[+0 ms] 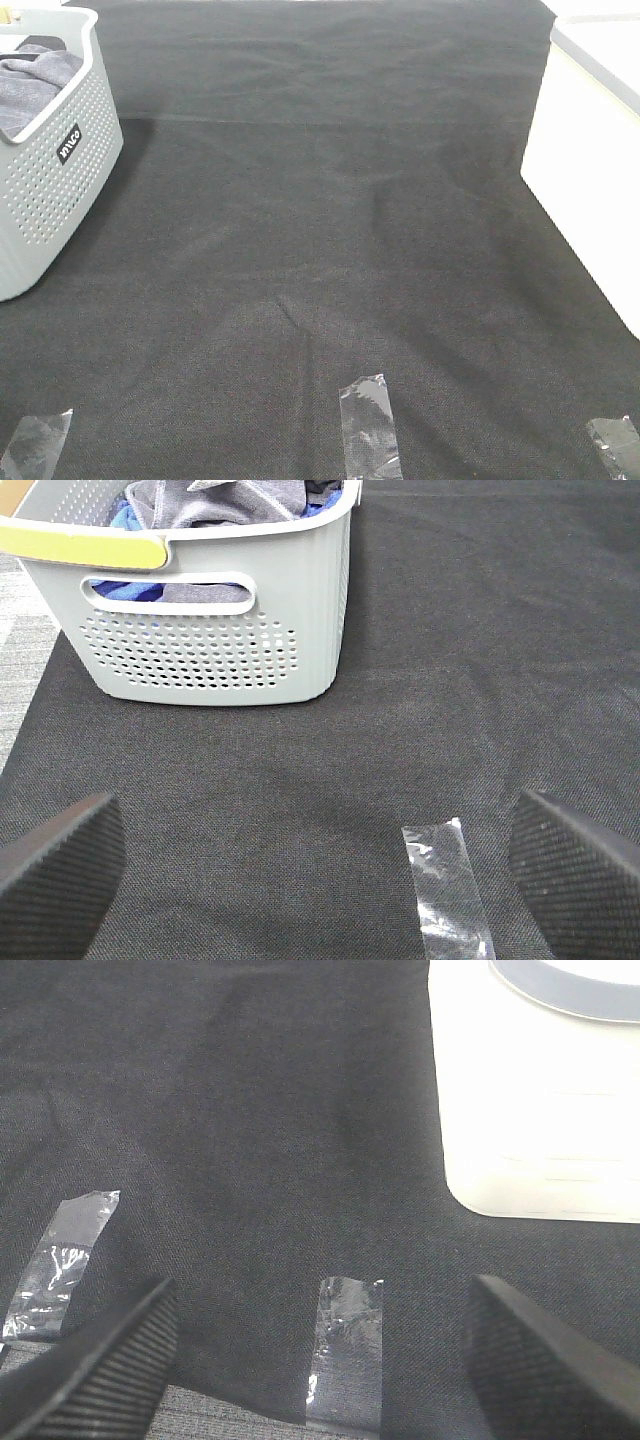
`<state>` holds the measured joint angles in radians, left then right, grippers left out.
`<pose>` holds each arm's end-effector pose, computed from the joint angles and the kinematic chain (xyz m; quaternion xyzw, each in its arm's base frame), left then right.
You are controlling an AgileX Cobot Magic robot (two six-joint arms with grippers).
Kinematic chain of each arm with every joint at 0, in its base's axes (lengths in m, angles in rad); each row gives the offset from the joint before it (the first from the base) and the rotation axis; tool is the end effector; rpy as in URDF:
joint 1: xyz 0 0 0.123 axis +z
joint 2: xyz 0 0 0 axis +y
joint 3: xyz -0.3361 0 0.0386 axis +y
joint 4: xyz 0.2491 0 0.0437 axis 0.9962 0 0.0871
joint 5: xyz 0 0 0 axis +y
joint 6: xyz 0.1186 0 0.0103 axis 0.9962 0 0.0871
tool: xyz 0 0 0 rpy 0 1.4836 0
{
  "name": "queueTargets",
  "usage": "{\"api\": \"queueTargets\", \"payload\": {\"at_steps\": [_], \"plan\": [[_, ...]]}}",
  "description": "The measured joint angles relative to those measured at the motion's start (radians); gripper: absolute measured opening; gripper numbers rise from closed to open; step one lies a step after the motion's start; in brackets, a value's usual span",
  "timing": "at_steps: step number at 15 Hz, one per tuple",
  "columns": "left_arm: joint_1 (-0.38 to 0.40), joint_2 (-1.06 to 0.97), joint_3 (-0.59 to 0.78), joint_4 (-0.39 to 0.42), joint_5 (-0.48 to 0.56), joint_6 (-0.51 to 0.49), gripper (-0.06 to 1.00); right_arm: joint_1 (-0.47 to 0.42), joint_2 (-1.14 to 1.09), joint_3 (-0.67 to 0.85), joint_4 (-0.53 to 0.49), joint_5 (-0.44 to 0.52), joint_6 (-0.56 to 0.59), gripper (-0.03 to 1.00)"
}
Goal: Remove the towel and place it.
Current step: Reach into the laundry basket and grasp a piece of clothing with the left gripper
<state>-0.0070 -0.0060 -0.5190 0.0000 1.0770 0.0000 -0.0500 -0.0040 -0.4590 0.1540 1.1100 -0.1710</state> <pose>-0.0363 0.0003 0.2688 0.0030 0.8509 -0.0018 0.5252 -0.0319 0.0180 0.2484 -0.0562 0.8705 0.0231 0.4883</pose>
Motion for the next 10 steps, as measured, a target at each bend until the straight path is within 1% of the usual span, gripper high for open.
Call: {"api": "queueTargets", "payload": {"at_steps": [10], "plan": [[0.000, 0.000, 0.000, 0.000, 0.000, 0.000, 0.98, 0.000, 0.000, 0.000, 0.001, 0.000, 0.000, 0.77]]}}
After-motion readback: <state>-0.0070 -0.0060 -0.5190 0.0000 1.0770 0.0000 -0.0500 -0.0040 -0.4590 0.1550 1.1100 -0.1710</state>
